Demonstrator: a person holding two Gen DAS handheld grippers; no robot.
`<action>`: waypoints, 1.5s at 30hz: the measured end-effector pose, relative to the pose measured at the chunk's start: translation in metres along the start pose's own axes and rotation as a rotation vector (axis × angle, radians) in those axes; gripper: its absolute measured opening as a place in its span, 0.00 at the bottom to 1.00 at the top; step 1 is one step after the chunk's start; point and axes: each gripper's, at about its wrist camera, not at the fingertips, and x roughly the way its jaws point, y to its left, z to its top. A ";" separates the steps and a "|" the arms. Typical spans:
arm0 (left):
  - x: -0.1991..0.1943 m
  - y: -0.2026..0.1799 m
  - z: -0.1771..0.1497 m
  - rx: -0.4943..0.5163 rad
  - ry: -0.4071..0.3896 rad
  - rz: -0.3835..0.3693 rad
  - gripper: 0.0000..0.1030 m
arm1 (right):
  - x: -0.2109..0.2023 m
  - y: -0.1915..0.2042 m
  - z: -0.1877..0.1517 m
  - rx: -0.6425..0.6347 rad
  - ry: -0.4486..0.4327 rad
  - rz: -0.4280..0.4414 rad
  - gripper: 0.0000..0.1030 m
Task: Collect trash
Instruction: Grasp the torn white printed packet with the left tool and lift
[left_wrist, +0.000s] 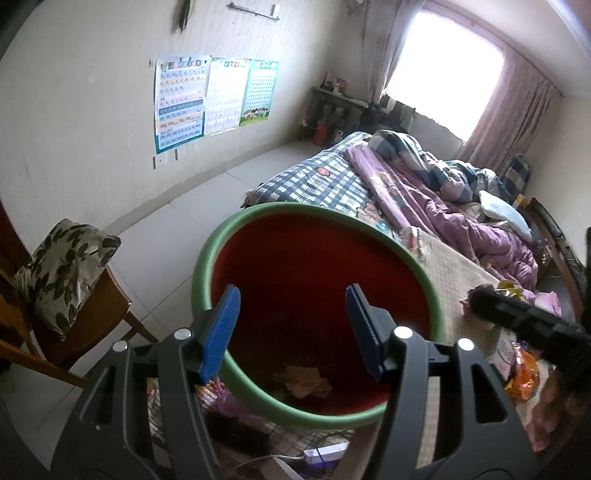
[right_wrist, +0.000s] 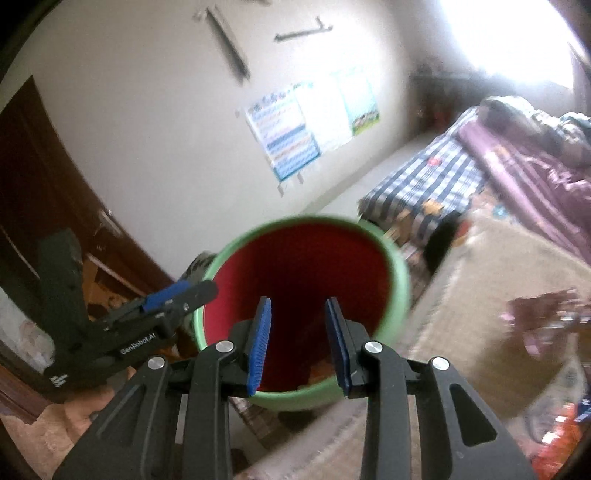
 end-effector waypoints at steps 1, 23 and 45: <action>-0.003 -0.005 -0.001 0.004 -0.005 -0.004 0.55 | -0.011 -0.005 0.001 0.002 -0.017 -0.010 0.30; -0.039 -0.158 -0.073 0.254 0.044 -0.184 0.64 | -0.171 -0.136 -0.103 0.147 -0.066 -0.200 0.34; 0.014 -0.265 -0.183 0.980 0.444 -0.254 0.75 | -0.204 -0.199 -0.159 0.296 -0.030 -0.148 0.34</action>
